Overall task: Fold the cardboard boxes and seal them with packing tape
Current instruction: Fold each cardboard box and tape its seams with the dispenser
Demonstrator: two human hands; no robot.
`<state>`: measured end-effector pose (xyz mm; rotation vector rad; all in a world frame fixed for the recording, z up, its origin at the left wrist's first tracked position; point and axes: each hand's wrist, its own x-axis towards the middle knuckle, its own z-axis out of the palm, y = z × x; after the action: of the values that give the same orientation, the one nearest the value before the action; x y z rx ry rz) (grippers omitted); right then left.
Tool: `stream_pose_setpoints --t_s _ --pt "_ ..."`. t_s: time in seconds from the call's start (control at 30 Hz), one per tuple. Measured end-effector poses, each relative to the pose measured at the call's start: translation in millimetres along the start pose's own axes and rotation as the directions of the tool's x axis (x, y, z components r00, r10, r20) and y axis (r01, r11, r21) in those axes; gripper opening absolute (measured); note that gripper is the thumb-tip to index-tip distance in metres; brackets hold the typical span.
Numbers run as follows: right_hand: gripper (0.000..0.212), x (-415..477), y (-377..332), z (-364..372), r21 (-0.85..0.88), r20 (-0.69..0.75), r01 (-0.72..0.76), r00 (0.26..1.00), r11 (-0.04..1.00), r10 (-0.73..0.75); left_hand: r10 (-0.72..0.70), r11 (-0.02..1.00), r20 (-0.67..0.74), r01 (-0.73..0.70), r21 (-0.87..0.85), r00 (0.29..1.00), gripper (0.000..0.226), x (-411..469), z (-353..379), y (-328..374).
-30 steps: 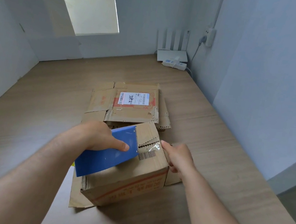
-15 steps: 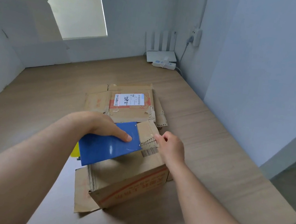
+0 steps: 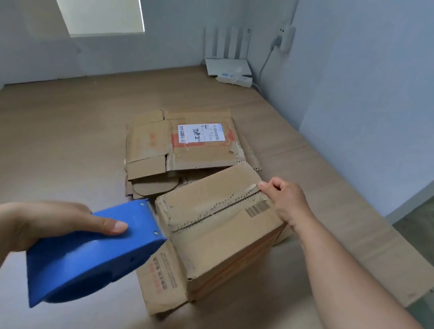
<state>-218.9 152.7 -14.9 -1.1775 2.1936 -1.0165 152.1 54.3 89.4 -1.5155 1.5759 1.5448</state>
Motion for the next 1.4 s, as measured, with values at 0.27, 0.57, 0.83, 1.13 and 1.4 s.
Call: stream_pose_setpoints --t_s 0.27,0.57,0.83,1.13,1.4 --pt "0.042 2 -1 -1 -0.025 -0.019 0.018 1.000 1.000 -0.018 -0.014 0.997 0.029 0.016 -0.079 0.999 0.085 7 12 -52" --pt "0.038 2 0 1 -0.051 -0.023 0.022 0.999 0.998 -0.023 -0.111 0.994 -0.290 0.103 -0.042 0.951 0.063 42 47 -12" --pt "0.044 2 4 5 -0.036 -0.056 0.025 0.998 0.999 -0.027 0.019 0.833 -0.774 0.418 0.363 0.633 0.035 65 65 -39" --pt "0.043 -1 2 8 -0.069 -0.072 0.034 0.997 0.997 -0.039 0.062 0.899 -0.806 0.318 0.302 0.589 0.038 102 116 -79" --pt "0.041 -2 2 7 -0.058 -0.058 0.070 0.996 0.996 -0.073 0.037 0.945 -0.917 -0.312 -0.097 0.397 0.049 85 144 -18"
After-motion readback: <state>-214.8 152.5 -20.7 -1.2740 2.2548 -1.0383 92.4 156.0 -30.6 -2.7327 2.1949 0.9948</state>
